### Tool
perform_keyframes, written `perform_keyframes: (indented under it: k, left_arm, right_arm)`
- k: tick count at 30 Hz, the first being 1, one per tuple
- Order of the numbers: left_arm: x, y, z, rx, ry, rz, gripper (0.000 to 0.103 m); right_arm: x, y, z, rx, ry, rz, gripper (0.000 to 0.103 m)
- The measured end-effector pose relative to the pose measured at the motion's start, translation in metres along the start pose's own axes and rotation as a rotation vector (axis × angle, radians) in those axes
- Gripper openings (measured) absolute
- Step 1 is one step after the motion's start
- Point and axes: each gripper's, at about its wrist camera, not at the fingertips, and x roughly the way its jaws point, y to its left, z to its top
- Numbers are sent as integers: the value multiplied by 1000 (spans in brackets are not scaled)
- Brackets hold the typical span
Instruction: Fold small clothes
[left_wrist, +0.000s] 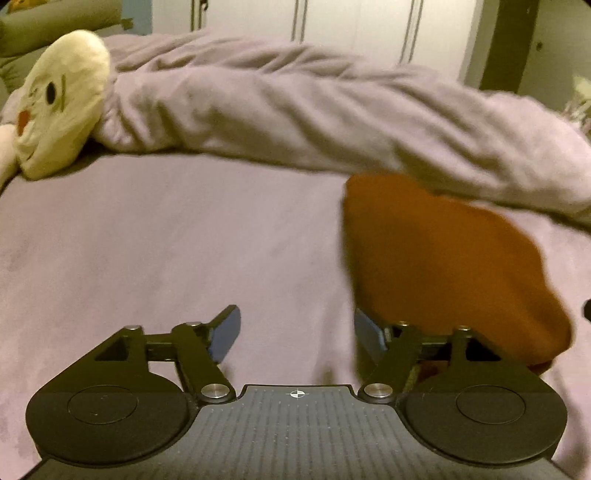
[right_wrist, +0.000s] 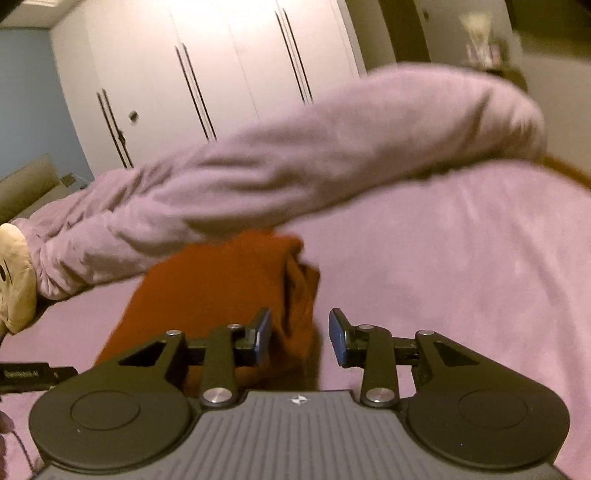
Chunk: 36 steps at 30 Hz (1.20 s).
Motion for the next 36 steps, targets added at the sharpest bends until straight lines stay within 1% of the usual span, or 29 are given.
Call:
perform_keyframes:
  k: [2,3,6,8,9,11,12,13,14,15,17,20,22,24,26,28,30,31,33,34,36]
  left_arm:
    - [2,-10,5,17,-17,-25,78]
    - [8,-15,8,28,-12,-37,78]
    - [24,-29,6,59,23,-78,77]
    - [31,-36,0,99,14,-61,77]
    - [33,-35,-3,104,11,-60,77]
    - [35,-31,-9,83,2,-84,77]
    - [39,-29,-13,77,7,-93,77]
    - [42,-27,-17,73,17,-103,77]
    - [45,-26,-19,64,23,-118,77]
    - [46,-24,-20,53,23,-130,77]
    - [48,-26,-22,54,19,-131,77]
    - [45,-23,-20,66,4,-135,77]
    - [38,-11,-13,9,6,-157,77]
    - [37,-2,-4,-40,20,-161,76]
    - [39,0,3,-34,24,-148,77]
    - [42,-2,8,0,24,-136,80]
    - [46,-6,13,27,12,-139,93]
    - [49,-7,15,35,9,-141,95]
    - [59,-10,19,42,19,-162,95]
    - [65,-10,20,41,37,-175,95]
    - [74,-6,23,29,72,-207,95]
  right_arm:
    - [-4,10,5,-52,-46,7,33]
    - [-3,16,8,-75,-49,31,33]
    - [7,37,9,-143,-29,142,32]
    - [15,50,4,-207,-14,189,25]
    - [20,53,2,-226,0,215,24]
    - [27,55,-5,-252,32,234,14]
    - [32,53,-11,-271,54,238,14]
    - [37,54,-15,-287,78,219,13]
    - [46,50,-23,-313,121,181,7]
    - [51,46,-31,-327,142,177,5]
    - [54,38,-42,-353,132,189,4]
    - [51,41,-36,-329,161,191,4]
    - [45,44,-25,-291,171,201,5]
    - [37,52,-15,-286,145,241,8]
    - [36,61,-7,-305,126,252,12]
    - [47,65,2,-321,108,216,16]
    - [61,62,8,-321,99,180,16]
    - [69,58,8,-320,111,172,16]
    - [89,50,0,-340,176,171,16]
    - [95,48,-4,-355,186,167,16]
    - [94,48,0,-376,185,167,16]
